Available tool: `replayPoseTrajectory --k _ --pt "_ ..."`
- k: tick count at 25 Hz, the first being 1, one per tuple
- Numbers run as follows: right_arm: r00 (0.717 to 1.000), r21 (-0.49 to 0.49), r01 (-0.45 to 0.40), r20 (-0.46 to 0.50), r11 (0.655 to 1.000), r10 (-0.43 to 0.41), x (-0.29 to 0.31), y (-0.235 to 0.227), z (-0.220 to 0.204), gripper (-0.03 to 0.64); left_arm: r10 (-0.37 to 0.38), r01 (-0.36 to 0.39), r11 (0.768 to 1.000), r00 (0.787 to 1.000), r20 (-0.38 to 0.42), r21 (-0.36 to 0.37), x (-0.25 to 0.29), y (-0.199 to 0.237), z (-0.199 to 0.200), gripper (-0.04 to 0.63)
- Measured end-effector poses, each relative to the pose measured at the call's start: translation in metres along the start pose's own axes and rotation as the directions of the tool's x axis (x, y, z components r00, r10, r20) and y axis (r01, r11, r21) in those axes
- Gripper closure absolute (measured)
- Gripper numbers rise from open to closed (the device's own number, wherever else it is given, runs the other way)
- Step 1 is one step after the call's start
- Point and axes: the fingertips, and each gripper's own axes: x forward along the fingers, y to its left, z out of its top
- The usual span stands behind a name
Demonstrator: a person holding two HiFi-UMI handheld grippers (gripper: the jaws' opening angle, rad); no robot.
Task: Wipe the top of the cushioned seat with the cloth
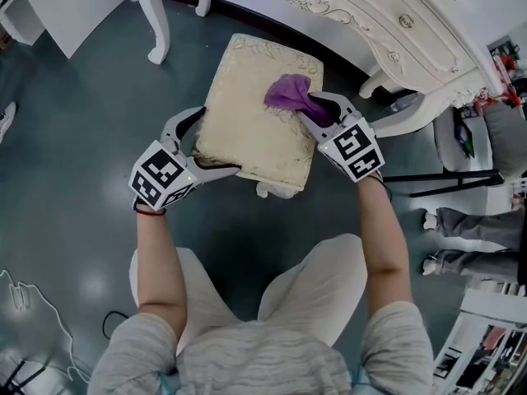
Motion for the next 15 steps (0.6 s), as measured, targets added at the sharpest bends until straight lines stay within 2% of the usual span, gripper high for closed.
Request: replayPoseTrajectory --k 15 --pt "1.000 0.007 -0.007 0.028 1.000 0.007 -0.017 0.026 0.003 0.503 -0.004 0.004 1.000 1.000 0.014 0.001 0.000 0.000 0.000 0.006"
